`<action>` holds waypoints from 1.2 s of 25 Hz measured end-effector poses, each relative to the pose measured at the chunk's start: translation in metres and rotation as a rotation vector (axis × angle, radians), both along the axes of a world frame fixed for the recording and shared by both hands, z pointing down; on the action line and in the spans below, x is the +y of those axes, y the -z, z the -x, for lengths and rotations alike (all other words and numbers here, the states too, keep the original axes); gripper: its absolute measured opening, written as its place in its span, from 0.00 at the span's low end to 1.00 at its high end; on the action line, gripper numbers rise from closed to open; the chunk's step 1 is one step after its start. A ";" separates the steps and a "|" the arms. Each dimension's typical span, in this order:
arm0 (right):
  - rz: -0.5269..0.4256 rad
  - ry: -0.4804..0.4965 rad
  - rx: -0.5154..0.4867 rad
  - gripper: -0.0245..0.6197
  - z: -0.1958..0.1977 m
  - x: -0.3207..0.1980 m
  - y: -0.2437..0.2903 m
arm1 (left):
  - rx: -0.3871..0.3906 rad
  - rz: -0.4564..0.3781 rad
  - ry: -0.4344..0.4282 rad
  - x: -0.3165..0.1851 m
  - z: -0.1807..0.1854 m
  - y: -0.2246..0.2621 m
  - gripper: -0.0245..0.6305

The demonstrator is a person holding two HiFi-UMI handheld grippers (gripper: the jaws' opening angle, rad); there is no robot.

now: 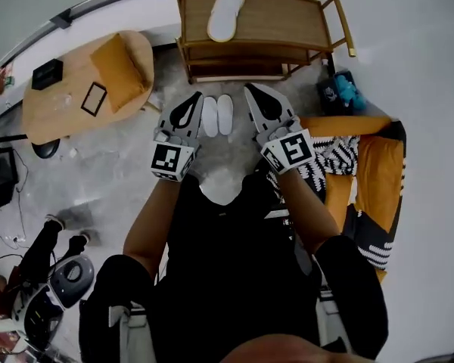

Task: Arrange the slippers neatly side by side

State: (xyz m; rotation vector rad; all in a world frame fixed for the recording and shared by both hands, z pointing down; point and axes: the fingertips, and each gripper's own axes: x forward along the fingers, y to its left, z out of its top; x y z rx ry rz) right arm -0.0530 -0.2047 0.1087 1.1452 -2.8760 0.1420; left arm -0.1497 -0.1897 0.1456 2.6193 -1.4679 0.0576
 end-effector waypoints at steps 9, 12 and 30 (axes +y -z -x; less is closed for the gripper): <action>-0.037 -0.106 0.016 0.09 0.025 0.030 0.082 | 0.084 -0.046 -0.106 0.024 0.074 0.101 0.06; -0.019 -0.085 -0.024 0.09 0.029 0.044 0.101 | 0.066 -0.049 -0.064 0.030 0.097 0.115 0.06; -0.099 -0.035 -0.060 0.09 -0.099 0.203 0.136 | 0.072 -0.027 0.032 0.230 0.001 0.138 0.06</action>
